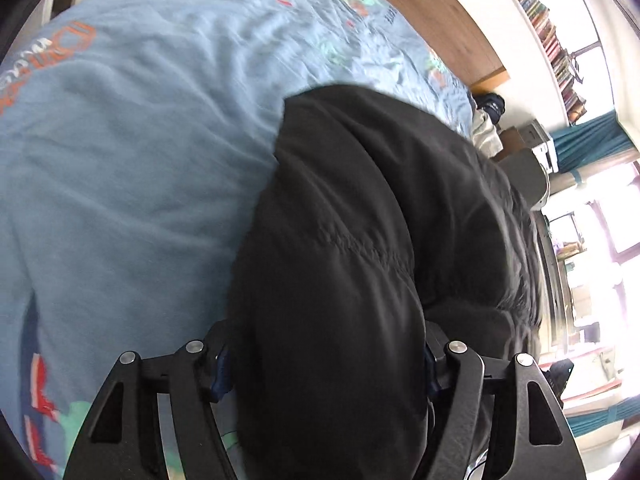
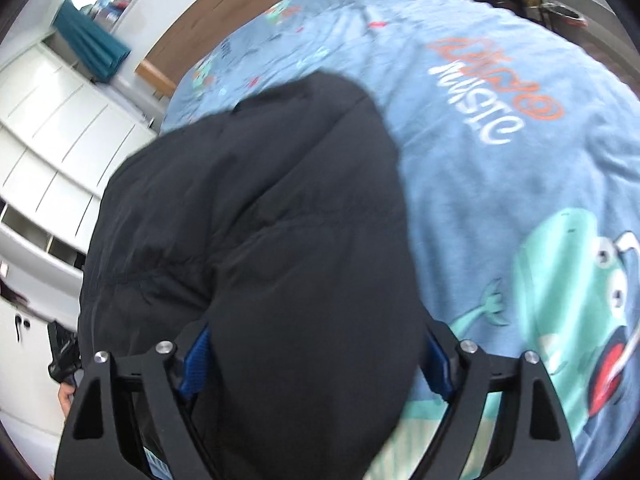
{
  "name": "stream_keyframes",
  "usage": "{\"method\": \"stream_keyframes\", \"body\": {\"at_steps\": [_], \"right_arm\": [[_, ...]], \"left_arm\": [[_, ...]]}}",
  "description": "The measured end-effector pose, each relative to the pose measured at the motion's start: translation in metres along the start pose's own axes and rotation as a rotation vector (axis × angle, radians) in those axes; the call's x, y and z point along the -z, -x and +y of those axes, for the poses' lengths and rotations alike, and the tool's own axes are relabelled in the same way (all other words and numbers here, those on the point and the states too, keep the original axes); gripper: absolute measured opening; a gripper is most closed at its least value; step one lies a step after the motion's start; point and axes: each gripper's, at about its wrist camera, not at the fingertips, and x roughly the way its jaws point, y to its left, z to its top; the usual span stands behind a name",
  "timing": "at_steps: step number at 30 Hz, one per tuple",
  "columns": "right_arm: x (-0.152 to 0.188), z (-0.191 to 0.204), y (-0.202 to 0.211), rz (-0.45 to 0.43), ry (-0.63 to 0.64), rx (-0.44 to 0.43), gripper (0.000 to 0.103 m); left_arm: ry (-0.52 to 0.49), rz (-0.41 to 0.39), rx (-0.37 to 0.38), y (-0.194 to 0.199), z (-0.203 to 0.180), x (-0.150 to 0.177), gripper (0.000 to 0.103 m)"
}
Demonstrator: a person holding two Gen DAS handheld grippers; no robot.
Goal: Fold large clothes
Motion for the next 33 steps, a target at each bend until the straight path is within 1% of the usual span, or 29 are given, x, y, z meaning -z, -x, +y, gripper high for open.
{"method": "stream_keyframes", "body": {"at_steps": [1,2,3,6,7,9,12,13,16,22,23,26,28,33], "right_arm": [[-0.001,-0.002,0.007,-0.01,0.001,0.003,0.086],[-0.002,-0.003,0.012,-0.017,0.004,0.01,0.086],[-0.002,-0.004,0.02,-0.026,0.013,0.02,0.086],[-0.001,-0.002,0.039,-0.056,0.02,0.046,0.086],[-0.002,-0.001,0.045,-0.066,0.023,0.057,0.086],[-0.004,0.005,0.058,-0.093,0.037,0.078,0.086],[0.001,0.017,0.079,-0.123,0.054,0.089,0.086],[0.004,0.023,0.086,-0.131,0.063,0.093,0.086],[0.02,0.042,0.104,-0.151,0.112,0.116,0.086],[0.06,0.083,0.13,-0.16,0.213,0.159,0.086],[0.07,0.089,0.135,-0.161,0.225,0.166,0.086],[0.091,0.099,0.143,-0.161,0.244,0.172,0.086],[0.107,0.105,0.147,-0.161,0.258,0.18,0.086],[0.142,0.117,0.157,-0.157,0.302,0.194,0.086]], "left_arm": [[0.004,-0.013,0.003,0.01,0.005,-0.001,0.072],[0.004,-0.033,-0.009,0.017,0.007,-0.001,0.077],[0.005,-0.059,-0.022,0.026,0.011,-0.001,0.079],[0.07,-0.138,-0.016,0.061,0.028,-0.007,0.08],[0.079,-0.156,-0.028,0.072,0.031,-0.008,0.08],[0.065,-0.173,-0.044,0.086,0.03,-0.006,0.08],[0.008,-0.19,-0.099,0.105,0.015,0.007,0.08],[-0.027,-0.202,-0.124,0.111,0.005,0.015,0.08],[-0.099,-0.223,-0.159,0.123,-0.02,0.04,0.081],[-0.182,-0.269,-0.19,0.128,-0.053,0.095,0.081],[-0.195,-0.275,-0.203,0.128,-0.057,0.108,0.081],[-0.217,-0.28,-0.235,0.128,-0.065,0.131,0.081],[-0.232,-0.286,-0.268,0.127,-0.07,0.145,0.081],[-0.29,-0.317,-0.381,0.132,-0.086,0.181,0.085]]}}
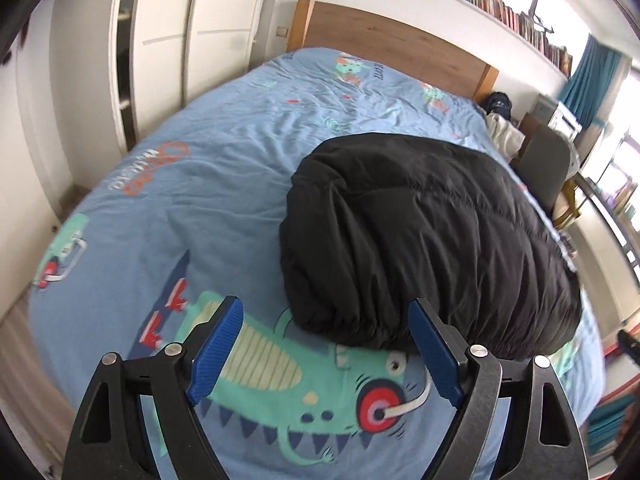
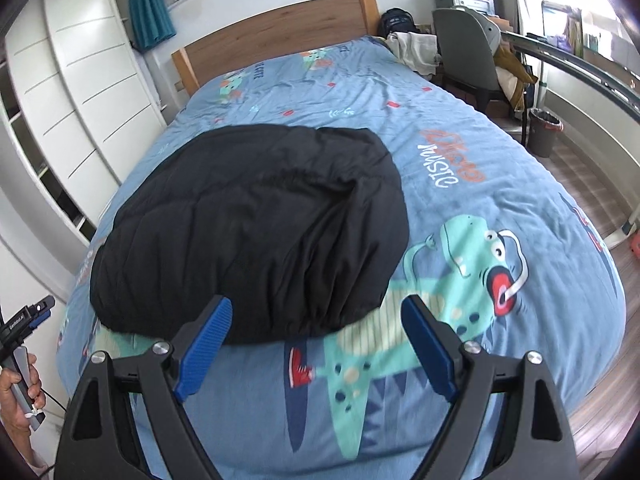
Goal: Fold large clothes
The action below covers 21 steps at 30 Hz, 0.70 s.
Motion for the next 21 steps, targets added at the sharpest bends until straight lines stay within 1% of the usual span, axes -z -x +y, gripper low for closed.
{"method": "stream_keyframes", "body": {"at_steps": [2,4,6,8,11,13,16,18,21], "right_arm": [[0.01,0.007,0.007,0.003,0.011,-0.005,0.086],[0.02,0.013,0.016,0.0,0.019,-0.014,0.086],[0.029,0.021,0.023,-0.003,0.036,-0.016,0.086],[0.038,0.028,0.03,-0.005,0.048,-0.017,0.086],[0.048,0.036,0.037,-0.01,0.043,-0.026,0.086],[0.055,0.04,0.041,-0.013,0.039,-0.022,0.086],[0.064,0.048,0.044,-0.021,0.057,-0.002,0.087],[0.069,0.054,0.045,-0.03,0.073,0.014,0.087],[0.075,0.062,0.047,-0.048,0.089,0.031,0.094]], "left_arm": [[-0.032,-0.014,-0.04,0.009,-0.008,0.009,0.089],[-0.059,-0.033,-0.074,0.019,-0.014,0.019,0.09],[-0.07,-0.042,-0.087,0.027,-0.019,0.028,0.092],[-0.08,-0.048,-0.098,0.036,-0.023,0.037,0.096],[-0.136,-0.06,-0.137,0.046,-0.034,0.049,0.102],[-0.157,-0.07,-0.15,0.052,-0.04,0.057,0.102],[-0.161,-0.084,-0.168,0.061,-0.043,0.065,0.102],[-0.155,-0.09,-0.158,0.066,-0.043,0.069,0.102],[-0.151,-0.089,-0.153,0.071,-0.045,0.075,0.102]]}}
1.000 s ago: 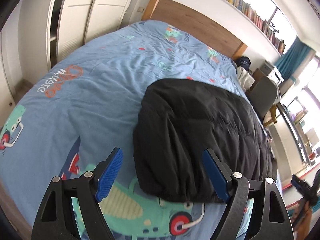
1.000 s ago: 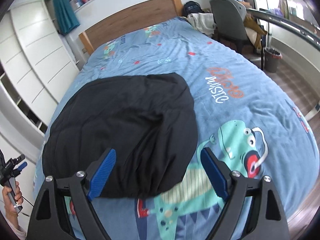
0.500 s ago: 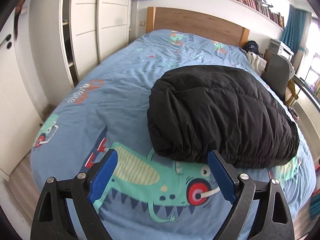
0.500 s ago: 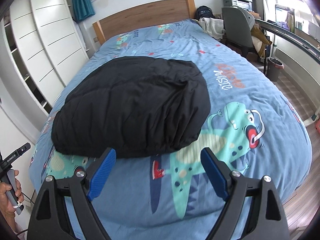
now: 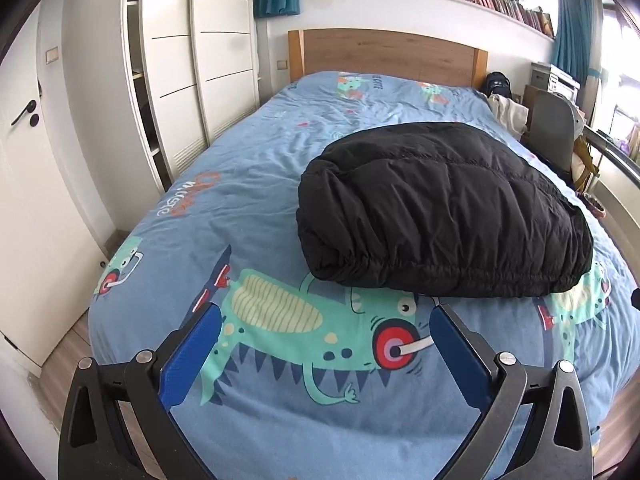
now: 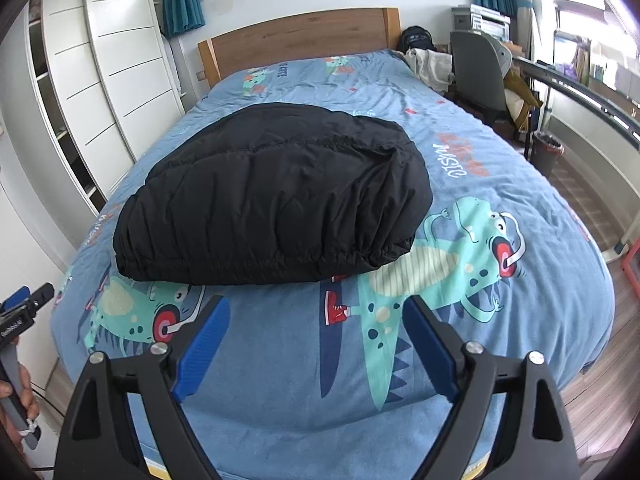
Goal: Fold large clothes
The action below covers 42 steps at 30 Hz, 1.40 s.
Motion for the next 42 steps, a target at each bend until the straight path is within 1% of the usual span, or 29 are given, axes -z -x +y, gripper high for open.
{"method": "stream_keyframes", "body": {"at_steps": [4,9,18,29,42], "right_arm": [[0.007,0.01,0.003,-0.029,0.006,0.017,0.095],[0.012,0.017,0.002,-0.048,0.001,0.029,0.095],[0.024,0.021,-0.007,-0.041,0.016,0.048,0.096],[0.033,0.023,-0.031,-0.003,0.041,0.057,0.096],[0.038,0.026,-0.057,0.035,0.059,0.069,0.096]], "left_arm": [[-0.002,-0.007,-0.02,0.009,-0.006,0.004,0.102],[-0.025,-0.009,-0.025,0.015,-0.015,0.009,0.102],[-0.044,-0.001,-0.019,0.013,-0.028,0.014,0.102],[-0.075,0.044,-0.019,-0.008,-0.046,0.018,0.102],[-0.078,0.109,0.0,-0.034,-0.049,0.026,0.102]]}}
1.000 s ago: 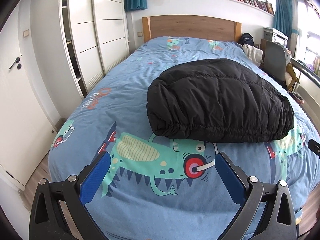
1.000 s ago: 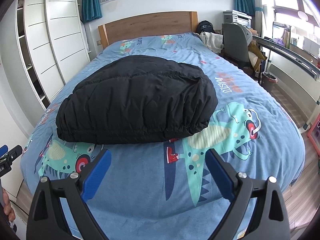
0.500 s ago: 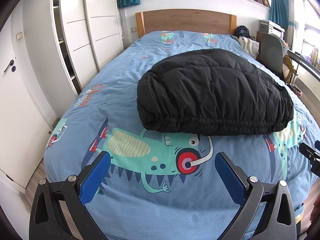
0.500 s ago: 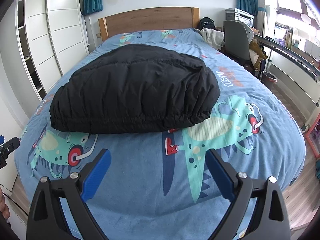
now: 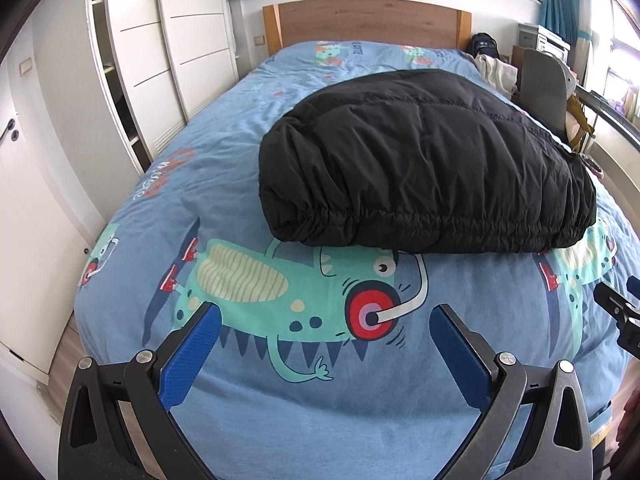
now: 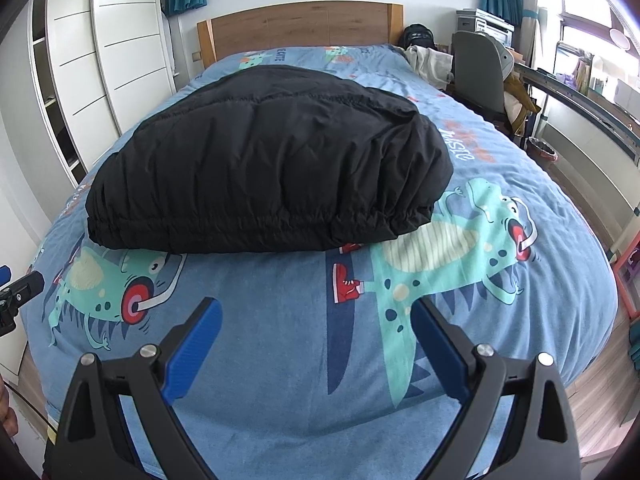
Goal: Fold large clothes
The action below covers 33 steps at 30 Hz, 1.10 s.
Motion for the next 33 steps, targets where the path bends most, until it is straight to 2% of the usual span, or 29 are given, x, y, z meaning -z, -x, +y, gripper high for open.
{"method": "stream_keyframes", "body": {"at_steps": [14,33], "right_arm": [[0.001,0.004,-0.005,0.002,0.036,0.013,0.096],[0.002,-0.003,0.015,-0.039,0.026,0.023,0.096]], "left_arm": [[-0.014,0.018,0.031,-0.01,-0.007,-0.001,0.102],[-0.03,0.004,0.055,0.004,-0.011,0.006,0.102]]}}
